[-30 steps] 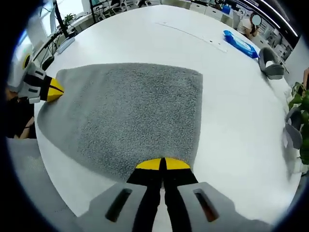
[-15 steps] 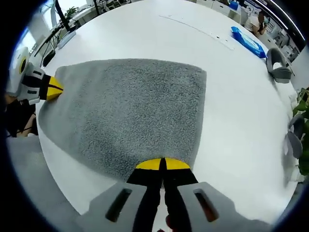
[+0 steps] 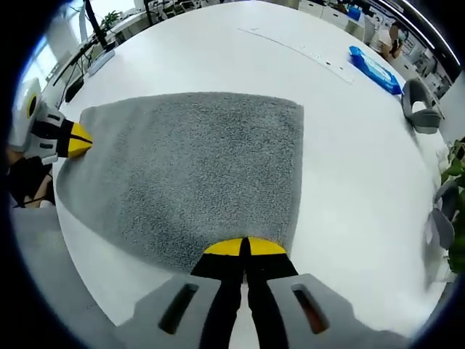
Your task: Fold the towel on the table until its edges align and the towel forms a compact rectangular stack.
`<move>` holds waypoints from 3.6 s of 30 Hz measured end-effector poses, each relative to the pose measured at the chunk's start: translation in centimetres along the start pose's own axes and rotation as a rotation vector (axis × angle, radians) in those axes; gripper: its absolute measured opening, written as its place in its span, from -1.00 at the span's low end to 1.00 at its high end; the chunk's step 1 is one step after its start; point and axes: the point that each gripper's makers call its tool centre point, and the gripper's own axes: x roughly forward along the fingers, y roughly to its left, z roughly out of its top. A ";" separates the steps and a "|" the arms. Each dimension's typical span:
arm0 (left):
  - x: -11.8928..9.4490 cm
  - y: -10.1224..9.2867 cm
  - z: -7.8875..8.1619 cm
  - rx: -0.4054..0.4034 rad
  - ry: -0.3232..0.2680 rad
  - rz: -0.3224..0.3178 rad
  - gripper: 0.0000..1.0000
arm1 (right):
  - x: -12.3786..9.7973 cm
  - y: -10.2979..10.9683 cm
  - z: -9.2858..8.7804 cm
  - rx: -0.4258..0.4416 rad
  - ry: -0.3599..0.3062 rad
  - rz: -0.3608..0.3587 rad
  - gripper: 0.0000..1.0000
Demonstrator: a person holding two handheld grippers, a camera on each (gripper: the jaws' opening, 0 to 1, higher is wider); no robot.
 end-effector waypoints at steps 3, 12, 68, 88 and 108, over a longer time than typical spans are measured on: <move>0.0 -0.1 0.0 -0.018 0.000 0.003 -0.99 | 0.1 -0.3 0.4 0.002 0.000 0.004 -1.00; -0.2 -0.1 0.2 -0.057 -0.116 0.006 -0.99 | 0.5 -0.9 1.4 -0.012 0.019 0.002 -1.00; 1.1 -12.9 4.5 0.219 -0.162 -0.199 -0.99 | 3.0 -6.0 10.0 0.002 -0.053 -0.010 -1.00; 1.7 -14.6 5.8 0.241 -0.160 -0.216 -0.99 | 3.7 -7.1 11.1 -0.030 -0.098 -0.073 -1.00; 0.6 -14.9 5.6 0.197 -0.234 -0.279 -0.99 | -5.5 -0.8 8.8 0.075 -0.388 0.122 -1.00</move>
